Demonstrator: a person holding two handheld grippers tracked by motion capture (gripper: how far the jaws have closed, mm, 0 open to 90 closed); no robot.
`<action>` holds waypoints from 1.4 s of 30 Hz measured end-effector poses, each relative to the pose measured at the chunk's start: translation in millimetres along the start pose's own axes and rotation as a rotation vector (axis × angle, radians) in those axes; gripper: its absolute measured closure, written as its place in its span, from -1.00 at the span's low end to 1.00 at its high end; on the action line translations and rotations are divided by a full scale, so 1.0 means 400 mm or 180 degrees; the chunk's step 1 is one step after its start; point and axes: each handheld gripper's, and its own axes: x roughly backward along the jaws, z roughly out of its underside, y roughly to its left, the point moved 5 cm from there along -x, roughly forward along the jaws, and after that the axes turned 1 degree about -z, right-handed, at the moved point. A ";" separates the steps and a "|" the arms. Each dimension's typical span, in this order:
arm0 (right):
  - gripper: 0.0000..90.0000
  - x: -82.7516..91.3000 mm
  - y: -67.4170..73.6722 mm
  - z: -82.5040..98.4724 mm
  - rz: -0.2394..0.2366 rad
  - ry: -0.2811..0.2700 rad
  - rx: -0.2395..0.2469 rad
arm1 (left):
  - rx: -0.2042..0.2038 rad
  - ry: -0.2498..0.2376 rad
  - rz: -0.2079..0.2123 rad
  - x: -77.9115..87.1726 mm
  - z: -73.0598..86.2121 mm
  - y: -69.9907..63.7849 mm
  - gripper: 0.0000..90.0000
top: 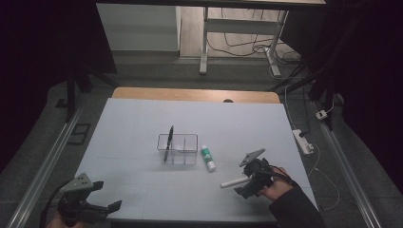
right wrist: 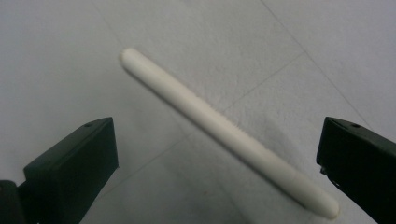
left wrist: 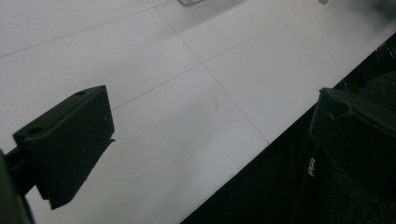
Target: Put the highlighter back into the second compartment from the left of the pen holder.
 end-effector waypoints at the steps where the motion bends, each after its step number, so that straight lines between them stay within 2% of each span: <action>1: -1.00 -0.007 -0.003 -0.003 -0.0019 0.0056 0.0029 | 0.0000 0.0000 0.0000 0.000 0.000 0.000 -1.00; 5: -0.99 -0.032 -0.006 -0.017 -0.0090 0.0186 0.0164 | 0.0002 0.0002 0.0005 0.000 0.000 0.000 -1.00; 7: -0.90 -0.041 -0.004 -0.024 -0.0112 0.0260 0.0217 | 0.0010 -0.0003 0.0011 0.000 0.000 0.001 -1.00; 9: -0.78 -0.048 -0.009 -0.029 -0.0025 0.0353 0.0280 | 0.0008 -0.0005 0.0012 0.000 0.000 0.000 -1.00; 11: -0.63 -0.049 -0.008 -0.032 -0.0076 0.0416 0.0336 | 0.0003 -0.0004 0.0011 0.000 0.000 0.000 -1.00; 16: 0.00 -0.033 -0.004 -0.033 -0.0147 0.0472 0.0479 | 0.0008 -0.0003 0.0018 0.000 0.000 0.000 -1.00; 17: 0.16 -0.030 -0.002 -0.032 -0.0166 0.0496 0.0473 | 0.0006 0.0000 0.0019 0.000 0.000 0.000 -1.00; 18: 0.34 -0.028 -0.005 -0.032 -0.0166 0.0514 0.0540 | 0.0001 0.0002 0.0019 0.000 0.000 0.000 -1.00; 19: 0.60 -0.026 -0.003 -0.032 -0.0192 0.0529 0.0553 | -0.0002 0.0003 0.0019 0.000 0.000 0.000 -1.00; 20: 0.74 -0.025 0.000 -0.032 -0.0225 0.0550 0.0589 | -0.0002 0.0003 0.0019 0.000 0.000 0.000 -1.00; 21: 0.75 -0.026 0.001 -0.032 -0.0216 0.0559 0.0635 | -0.0005 0.0007 0.0018 0.000 0.000 0.000 -1.00; 22: 0.75 -0.026 0.005 -0.033 -0.0221 0.0572 0.0574 | -0.0005 0.0006 0.0020 0.000 0.000 0.000 -0.99; 26: 0.76 -0.026 0.003 -0.035 -0.0219 0.0618 0.0592 | -0.0001 0.0000 0.0023 0.000 0.001 0.000 -0.99; 32: 0.76 -0.021 0.000 -0.033 -0.0358 0.0570 0.0390 | -0.0009 0.0003 0.0021 0.000 0.000 -0.001 -0.99; 35: 0.76 -0.013 -0.001 -0.036 -0.0391 0.0461 0.0354 | -0.0001 0.0001 0.0018 0.000 0.000 0.000 -0.99; 38: 0.76 0.003 -0.001 -0.044 -0.0408 0.0277 0.0319 | 0.0016 -0.0007 0.0022 0.001 0.001 0.000 -0.99; 42: 0.76 0.037 -0.002 -0.059 -0.0377 -0.0050 0.0217 | 0.0019 -0.0007 0.0022 0.001 0.001 0.000 -0.99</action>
